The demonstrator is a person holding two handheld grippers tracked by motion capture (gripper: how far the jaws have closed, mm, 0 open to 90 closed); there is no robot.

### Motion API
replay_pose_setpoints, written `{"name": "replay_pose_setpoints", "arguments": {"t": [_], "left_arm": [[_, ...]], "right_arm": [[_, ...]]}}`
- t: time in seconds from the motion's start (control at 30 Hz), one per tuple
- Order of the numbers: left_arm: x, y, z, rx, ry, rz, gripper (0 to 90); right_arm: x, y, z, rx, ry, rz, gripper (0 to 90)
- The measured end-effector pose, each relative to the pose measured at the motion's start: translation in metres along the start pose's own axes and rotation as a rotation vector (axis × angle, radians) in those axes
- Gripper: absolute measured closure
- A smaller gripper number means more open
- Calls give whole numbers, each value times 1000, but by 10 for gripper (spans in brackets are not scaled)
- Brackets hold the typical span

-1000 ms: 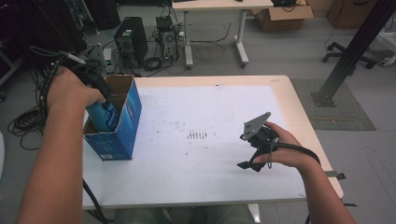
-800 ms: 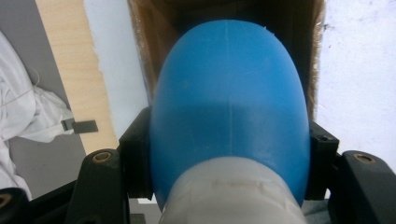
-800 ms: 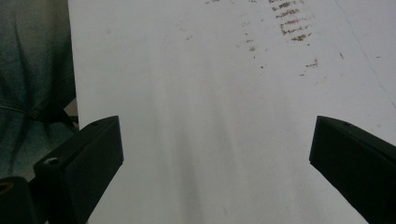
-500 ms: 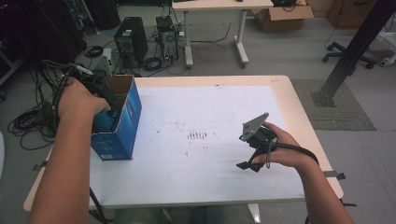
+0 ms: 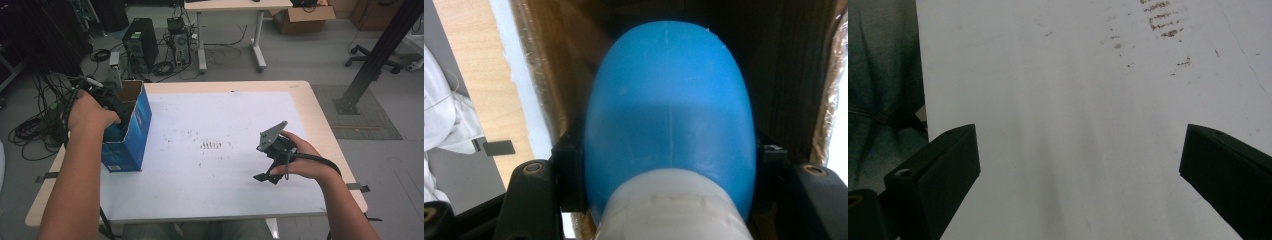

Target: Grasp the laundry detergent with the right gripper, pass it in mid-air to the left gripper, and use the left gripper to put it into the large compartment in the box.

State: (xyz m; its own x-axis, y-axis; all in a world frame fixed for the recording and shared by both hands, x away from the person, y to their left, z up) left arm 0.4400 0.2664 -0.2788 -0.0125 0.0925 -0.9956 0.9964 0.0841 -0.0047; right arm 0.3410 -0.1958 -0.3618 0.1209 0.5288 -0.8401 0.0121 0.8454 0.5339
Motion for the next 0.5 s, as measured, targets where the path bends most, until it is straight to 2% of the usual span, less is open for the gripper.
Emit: {"name": "replay_pose_setpoints", "arguments": {"t": [0.2, 0.37, 0.5], "left_arm": [[4, 1, 2, 0, -12, 0, 380], [12, 2, 4, 7, -5, -10, 380], [14, 2, 3, 3, -10, 1, 380]], "right_arm": [[1, -1, 0, 2, 0, -4, 30], [0, -1, 1, 3, -1, -2, 30], [-1, -2, 1, 8, -2, -5, 30]]}}
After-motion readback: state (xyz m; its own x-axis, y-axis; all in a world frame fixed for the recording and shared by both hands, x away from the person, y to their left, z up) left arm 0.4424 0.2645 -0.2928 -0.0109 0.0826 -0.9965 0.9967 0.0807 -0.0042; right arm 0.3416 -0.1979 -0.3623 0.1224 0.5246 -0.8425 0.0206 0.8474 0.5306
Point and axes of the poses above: each handheld gripper's, and its own axes: x roughly forward along the jaws, y roughly out of its top, z roughly to its right, the point moved 1 cm from there along x, roughly forward along the jaws, and after that the axes turned 9 degrees about -x, right-handed, at the moved point
